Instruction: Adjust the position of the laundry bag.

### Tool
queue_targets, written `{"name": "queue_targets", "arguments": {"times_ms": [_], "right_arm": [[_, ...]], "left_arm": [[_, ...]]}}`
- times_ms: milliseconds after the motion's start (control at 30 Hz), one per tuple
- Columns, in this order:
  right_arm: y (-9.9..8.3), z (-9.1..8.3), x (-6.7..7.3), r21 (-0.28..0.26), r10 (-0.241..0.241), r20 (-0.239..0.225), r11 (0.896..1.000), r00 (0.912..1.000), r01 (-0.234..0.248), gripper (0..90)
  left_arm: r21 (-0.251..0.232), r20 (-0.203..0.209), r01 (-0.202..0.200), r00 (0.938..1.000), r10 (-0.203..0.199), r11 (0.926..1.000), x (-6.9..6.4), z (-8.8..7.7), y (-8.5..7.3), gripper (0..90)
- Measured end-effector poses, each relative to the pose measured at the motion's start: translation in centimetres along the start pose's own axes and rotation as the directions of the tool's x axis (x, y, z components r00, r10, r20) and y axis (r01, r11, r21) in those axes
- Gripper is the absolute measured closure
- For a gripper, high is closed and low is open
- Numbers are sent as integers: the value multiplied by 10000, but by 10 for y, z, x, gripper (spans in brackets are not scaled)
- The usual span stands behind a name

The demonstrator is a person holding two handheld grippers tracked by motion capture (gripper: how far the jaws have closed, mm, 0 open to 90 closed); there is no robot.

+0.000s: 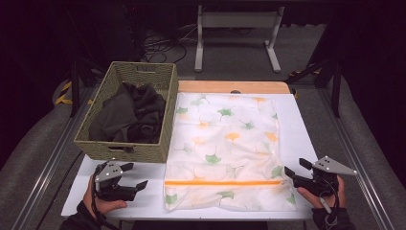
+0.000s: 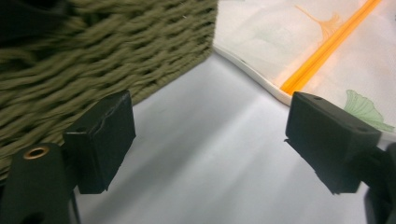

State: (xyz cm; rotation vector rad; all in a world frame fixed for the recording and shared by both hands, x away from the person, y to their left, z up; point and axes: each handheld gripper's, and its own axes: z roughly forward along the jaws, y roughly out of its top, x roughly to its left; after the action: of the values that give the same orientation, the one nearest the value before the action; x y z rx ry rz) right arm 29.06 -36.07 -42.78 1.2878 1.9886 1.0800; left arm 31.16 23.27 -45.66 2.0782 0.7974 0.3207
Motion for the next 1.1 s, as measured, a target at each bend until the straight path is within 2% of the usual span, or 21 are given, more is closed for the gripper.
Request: {"name": "queue_targets", "arguments": {"times_ms": [67, 200, 333, 433, 533, 600, 667, 733, 767, 800, 900, 933, 1000, 1100], "right_arm": [[-1, 3, -3, 39, 160, -18, 9999, 9999, -160, 398], [0, 12, -6, 406, 61, 28, 9992, 10000, -62, 426], [2, 25, -13, 760, 278, -68, 9967, 9996, -272, 431], [3, 30, -14, 878, 336, -156, 9956, 9993, -321, 432], [5, 37, -14, 1245, 334, -207, 9917, 9992, -306, 451], [7, 43, -14, 1517, 421, -277, 9877, 9987, -374, 447], [7, 51, -13, 1894, 441, -453, 9813, 9980, -348, 408], [9, 55, -10, 1999, 237, -459, 9797, 9987, -140, 430], [9, 55, -10, 1999, 237, -459, 9797, 9987, -140, 430], [10, 57, -8, 2098, 137, -420, 9777, 9990, -46, 450], [14, 60, -3, 2260, -295, -296, 9735, 9991, 355, 608], [15, 60, -2, 2297, -202, -384, 9728, 9991, 286, 661], [17, 62, -1, 2328, -222, -478, 9720, 9986, 327, 791], [20, 65, 1, 2351, -339, -440, 9710, 9985, 433, 871]], "left_arm": [[197, 129, -161, 9998, 159, 9997, -5, 8, 4, 189], [402, 540, -397, 9978, 375, 9984, -13, 21, 11, 223], [705, 963, -617, 9938, 548, 9956, -19, 34, 15, 251], [779, 1053, -643, 9929, 560, 9949, -20, 37, 17, 268], [1003, 1053, -657, 9929, 550, 9928, -23, 43, 20, 327], [1269, 816, -818, 9941, 718, 9885, -24, 48, 21, 341], [1331, 954, -886, 9925, 763, 9871, -24, 52, 22, 373], [1325, 1000, -949, 9916, 820, 9866, -24, 52, 23, 428], [1320, 1108, -980, 9903, 835, 9864, -24, 53, 24, 428], [1315, 1162, -1018, 9894, 867, 9861, -23, 54, 25, 484], [1256, 1343, -1031, 9872, 860, 9867, -20, 57, 28, 623], [1211, 1368, -879, 9880, 711, 9887, -19, 58, 28, 652], [1245, 1428, -874, 9873, 693, 9884, -18, 59, 30, 691], [1243, 1267, -896, 9892, 738, 9882, -18, 61, 32, 722]]}}
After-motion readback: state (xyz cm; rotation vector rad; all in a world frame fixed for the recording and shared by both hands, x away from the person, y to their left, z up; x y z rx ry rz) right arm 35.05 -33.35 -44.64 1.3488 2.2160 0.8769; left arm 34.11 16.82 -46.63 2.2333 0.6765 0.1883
